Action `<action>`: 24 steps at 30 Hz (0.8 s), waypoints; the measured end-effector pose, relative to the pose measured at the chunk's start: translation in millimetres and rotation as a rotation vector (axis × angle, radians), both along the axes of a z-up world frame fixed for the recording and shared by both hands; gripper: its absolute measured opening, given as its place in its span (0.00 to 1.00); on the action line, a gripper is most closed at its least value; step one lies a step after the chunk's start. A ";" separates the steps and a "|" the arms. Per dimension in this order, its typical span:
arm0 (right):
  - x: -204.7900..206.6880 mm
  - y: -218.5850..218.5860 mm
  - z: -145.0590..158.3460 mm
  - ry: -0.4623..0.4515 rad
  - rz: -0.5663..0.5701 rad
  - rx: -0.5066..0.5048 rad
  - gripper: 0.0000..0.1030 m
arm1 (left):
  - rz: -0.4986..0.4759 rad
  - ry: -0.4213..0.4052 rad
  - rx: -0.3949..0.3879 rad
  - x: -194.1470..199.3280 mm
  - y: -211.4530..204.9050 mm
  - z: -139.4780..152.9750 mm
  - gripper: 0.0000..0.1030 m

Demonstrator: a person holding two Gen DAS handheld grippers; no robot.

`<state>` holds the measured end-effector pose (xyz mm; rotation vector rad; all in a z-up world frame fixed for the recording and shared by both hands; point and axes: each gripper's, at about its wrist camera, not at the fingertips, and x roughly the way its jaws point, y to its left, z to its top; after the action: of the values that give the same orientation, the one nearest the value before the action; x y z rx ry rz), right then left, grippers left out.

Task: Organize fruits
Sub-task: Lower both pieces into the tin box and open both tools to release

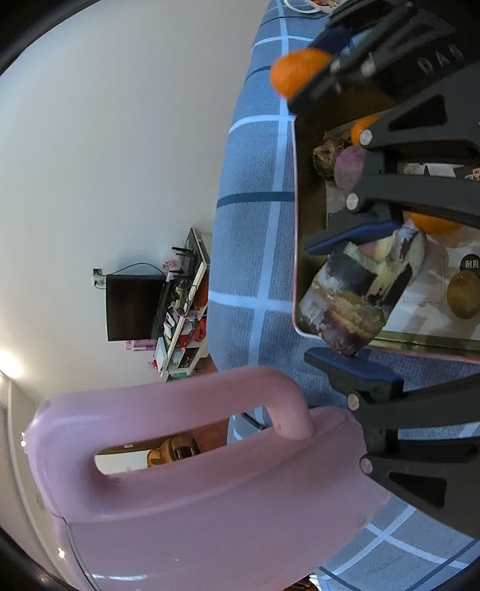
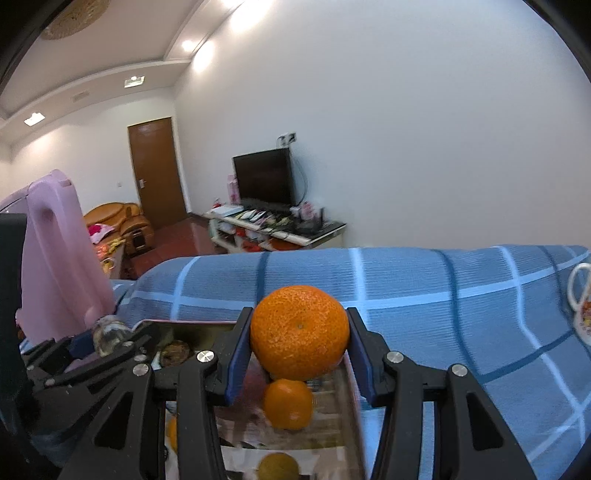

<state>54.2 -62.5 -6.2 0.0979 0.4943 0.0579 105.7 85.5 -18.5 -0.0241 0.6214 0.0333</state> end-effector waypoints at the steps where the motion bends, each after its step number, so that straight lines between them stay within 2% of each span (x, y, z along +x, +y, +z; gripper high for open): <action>1: 3.9 0.6 -2.1 0.018 0.012 0.012 0.49 | 0.007 0.003 0.011 0.3 0.1 -0.8 0.52; 5: 19.3 -3.3 -11.8 0.104 0.070 0.087 0.49 | -0.019 0.044 -0.039 4.9 6.9 -5.4 0.52; 8: 28.0 -5.0 -21.0 0.162 0.096 0.126 0.49 | -0.033 0.044 0.001 3.1 3.8 -6.0 0.52; 16: 30.7 -17.5 -17.3 0.152 0.125 0.190 0.49 | -0.093 0.011 0.089 -3.1 -10.9 -4.8 0.52; 21: 35.0 -0.6 -15.5 0.158 0.204 0.136 0.49 | -0.180 0.005 0.169 -10.3 -36.4 -7.6 0.52; 24: 36.1 1.6 -18.4 0.169 0.200 0.127 0.49 | -0.164 0.016 0.142 -8.6 -33.8 -7.9 0.52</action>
<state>90.3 -60.9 -24.5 0.1790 0.6681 0.2792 97.2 51.6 -26.4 0.1651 0.6344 -0.0815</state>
